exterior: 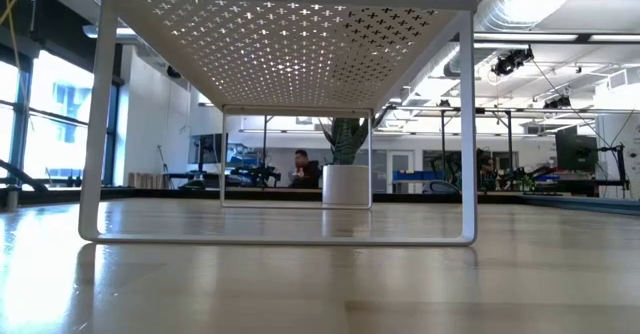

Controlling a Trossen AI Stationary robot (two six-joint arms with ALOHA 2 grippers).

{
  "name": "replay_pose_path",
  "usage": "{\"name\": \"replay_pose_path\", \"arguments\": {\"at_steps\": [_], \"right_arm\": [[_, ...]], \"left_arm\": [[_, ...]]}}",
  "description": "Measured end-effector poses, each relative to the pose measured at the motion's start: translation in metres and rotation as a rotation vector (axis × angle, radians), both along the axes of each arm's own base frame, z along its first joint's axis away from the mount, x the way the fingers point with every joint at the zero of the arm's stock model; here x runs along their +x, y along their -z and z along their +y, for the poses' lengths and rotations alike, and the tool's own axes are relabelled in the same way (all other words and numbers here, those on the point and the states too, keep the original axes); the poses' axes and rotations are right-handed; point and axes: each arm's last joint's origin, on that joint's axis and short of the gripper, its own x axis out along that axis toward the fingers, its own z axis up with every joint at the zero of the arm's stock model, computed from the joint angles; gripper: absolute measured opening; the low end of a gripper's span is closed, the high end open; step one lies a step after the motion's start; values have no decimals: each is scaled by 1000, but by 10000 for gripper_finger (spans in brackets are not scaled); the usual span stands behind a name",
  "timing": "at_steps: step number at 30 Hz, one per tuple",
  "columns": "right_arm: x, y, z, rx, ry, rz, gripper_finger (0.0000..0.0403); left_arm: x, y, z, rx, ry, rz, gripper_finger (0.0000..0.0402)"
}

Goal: Pick & Place candle stick holders
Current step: Put the transparent glass candle holder on the shelf aligned with the other transparent glass candle holders, then return to Home Position

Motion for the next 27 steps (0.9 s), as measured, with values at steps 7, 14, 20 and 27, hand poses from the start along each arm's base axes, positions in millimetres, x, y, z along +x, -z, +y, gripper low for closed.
{"name": "replay_pose_path", "arguments": {"at_steps": [7, 14, 20, 27], "right_arm": [[0, 0, 0, -2, -8, 1, 79], [0, 0, 0, -9, -11, -1, 79], [0, 0, 0, -12, -13, -2, 79], [0, 0, 0, -42, -15, -14, 79]], "left_arm": [[0, 0, 0, -21, 7, 1, 205], [-2, -5, 1, -32, 5, -24, 205], [-7, -12, 4, -43, 6, -50, 205], [-15, -20, 8, -51, -2, -67, 205]]}}
